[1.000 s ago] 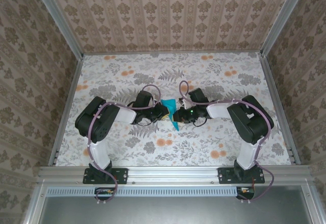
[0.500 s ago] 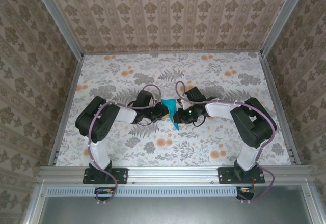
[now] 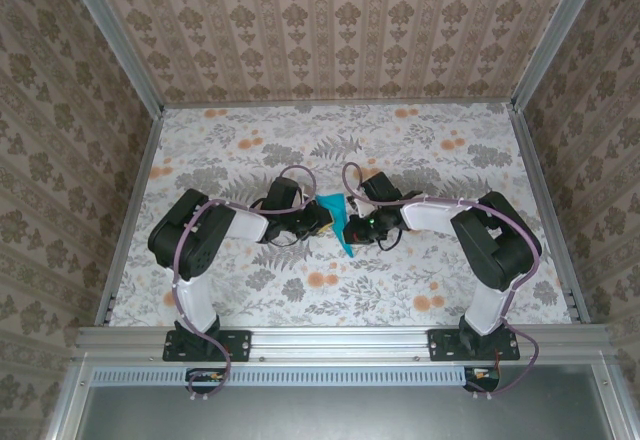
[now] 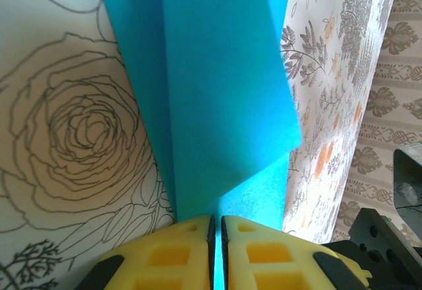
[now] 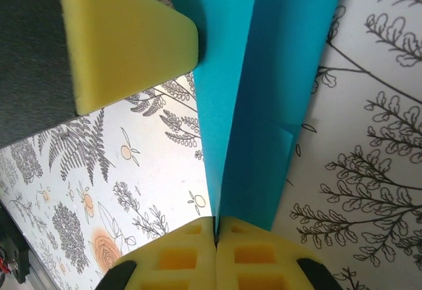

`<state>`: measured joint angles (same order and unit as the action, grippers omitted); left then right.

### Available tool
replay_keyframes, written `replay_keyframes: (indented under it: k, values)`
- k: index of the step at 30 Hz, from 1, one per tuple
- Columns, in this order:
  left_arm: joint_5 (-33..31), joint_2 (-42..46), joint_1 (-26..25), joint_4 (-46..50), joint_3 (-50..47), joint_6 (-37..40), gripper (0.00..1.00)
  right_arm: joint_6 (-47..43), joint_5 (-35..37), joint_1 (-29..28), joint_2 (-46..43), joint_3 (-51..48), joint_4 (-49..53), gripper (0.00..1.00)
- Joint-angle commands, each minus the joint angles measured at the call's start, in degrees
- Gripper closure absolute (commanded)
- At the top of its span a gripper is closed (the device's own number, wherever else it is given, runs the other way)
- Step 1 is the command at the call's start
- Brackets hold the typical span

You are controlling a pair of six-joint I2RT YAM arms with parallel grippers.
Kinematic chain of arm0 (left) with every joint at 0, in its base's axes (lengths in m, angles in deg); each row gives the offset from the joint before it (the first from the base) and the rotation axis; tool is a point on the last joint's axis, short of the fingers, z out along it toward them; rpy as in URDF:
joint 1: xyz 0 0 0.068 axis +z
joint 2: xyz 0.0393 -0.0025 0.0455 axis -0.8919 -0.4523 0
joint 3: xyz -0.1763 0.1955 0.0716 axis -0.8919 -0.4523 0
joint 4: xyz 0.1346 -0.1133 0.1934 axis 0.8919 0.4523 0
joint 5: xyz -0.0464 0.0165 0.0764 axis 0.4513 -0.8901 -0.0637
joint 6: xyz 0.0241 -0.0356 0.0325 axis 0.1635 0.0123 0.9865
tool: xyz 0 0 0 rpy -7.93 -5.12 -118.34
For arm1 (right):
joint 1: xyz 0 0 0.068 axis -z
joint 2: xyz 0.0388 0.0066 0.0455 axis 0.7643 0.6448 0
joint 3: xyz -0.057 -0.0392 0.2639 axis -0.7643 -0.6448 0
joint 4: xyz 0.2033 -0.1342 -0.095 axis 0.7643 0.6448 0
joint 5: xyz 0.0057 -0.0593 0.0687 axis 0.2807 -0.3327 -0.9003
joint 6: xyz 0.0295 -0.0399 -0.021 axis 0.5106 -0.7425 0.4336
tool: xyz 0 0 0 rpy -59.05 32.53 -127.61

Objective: Fold a paper plane with a square sheet of paper (pick it up from the middle)
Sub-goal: Fold the wing for the fifth time at the center of the table.

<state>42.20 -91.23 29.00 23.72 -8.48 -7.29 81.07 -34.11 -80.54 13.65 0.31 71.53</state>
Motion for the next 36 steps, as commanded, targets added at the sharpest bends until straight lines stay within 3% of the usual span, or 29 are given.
replay_keyframes:
  k: [1,18,36]
  values:
    - [0.49,3.20,-0.26,0.37,-0.11,2.40,0.84,0.74,-0.98,0.33,0.32,-2.51,-2.41,0.96]
    - [1.19,7.00,-1.70,-5.98,-4.73,3.18,0.79,10.28,-14.57,4.12,-0.53,-8.39,-18.81,0.97]
    - [2.11,0.81,-2.37,-6.67,-1.62,2.86,0.82,11.33,-15.55,5.11,2.62,-8.21,-17.78,0.96]
